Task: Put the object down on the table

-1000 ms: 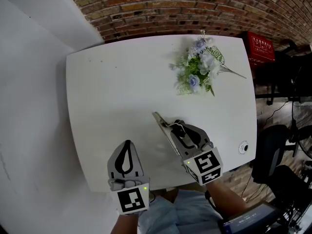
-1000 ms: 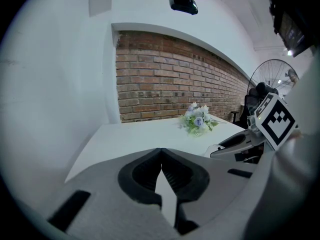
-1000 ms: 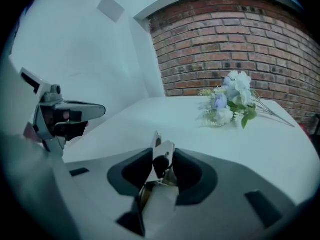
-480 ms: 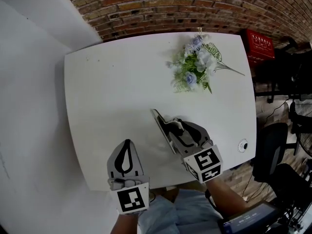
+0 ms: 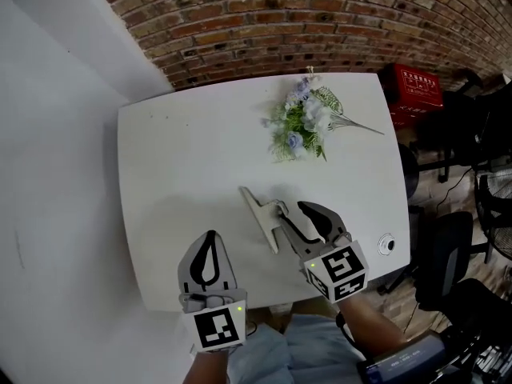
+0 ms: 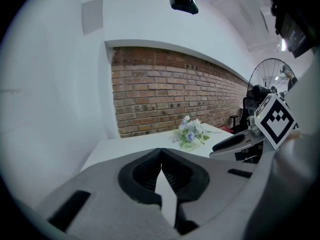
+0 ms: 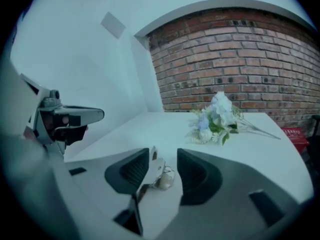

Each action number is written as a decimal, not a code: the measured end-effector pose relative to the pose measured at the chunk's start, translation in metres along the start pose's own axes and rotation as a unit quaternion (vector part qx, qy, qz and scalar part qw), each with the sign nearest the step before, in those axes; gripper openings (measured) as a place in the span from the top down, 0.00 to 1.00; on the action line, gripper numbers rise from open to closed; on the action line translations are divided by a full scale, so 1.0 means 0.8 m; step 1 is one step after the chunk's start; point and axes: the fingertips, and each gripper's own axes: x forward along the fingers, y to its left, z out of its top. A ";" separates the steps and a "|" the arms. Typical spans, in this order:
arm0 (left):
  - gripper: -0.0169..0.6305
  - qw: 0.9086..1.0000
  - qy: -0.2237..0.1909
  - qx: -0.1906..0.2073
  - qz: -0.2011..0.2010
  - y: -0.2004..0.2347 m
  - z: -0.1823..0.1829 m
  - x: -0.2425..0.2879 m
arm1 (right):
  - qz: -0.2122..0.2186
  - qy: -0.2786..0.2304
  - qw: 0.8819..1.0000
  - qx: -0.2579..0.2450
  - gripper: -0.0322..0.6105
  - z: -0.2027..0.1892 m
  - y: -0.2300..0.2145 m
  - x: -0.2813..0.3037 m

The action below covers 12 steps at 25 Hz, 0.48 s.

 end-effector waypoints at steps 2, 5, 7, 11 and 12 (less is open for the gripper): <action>0.96 1.000 -0.016 0.003 0.010 -0.002 0.021 -0.011 | 0.006 -0.028 1.000 -0.009 0.68 0.027 0.004 -0.015; 0.96 0.998 -0.055 0.014 0.032 0.003 0.060 -0.025 | 0.017 -0.080 0.996 -0.037 0.77 0.077 0.014 -0.033; 0.96 0.995 -0.081 0.020 0.046 0.007 0.088 -0.040 | 0.021 -0.113 0.992 -0.056 0.82 0.109 0.023 -0.049; 0.96 0.988 -0.125 0.048 0.071 0.013 0.141 -0.074 | 0.017 -0.156 0.984 -0.086 0.91 0.160 0.037 -0.089; 0.96 0.986 -0.136 0.055 0.076 0.015 0.154 -0.080 | 0.014 -0.167 0.981 -0.093 0.92 0.172 0.039 -0.097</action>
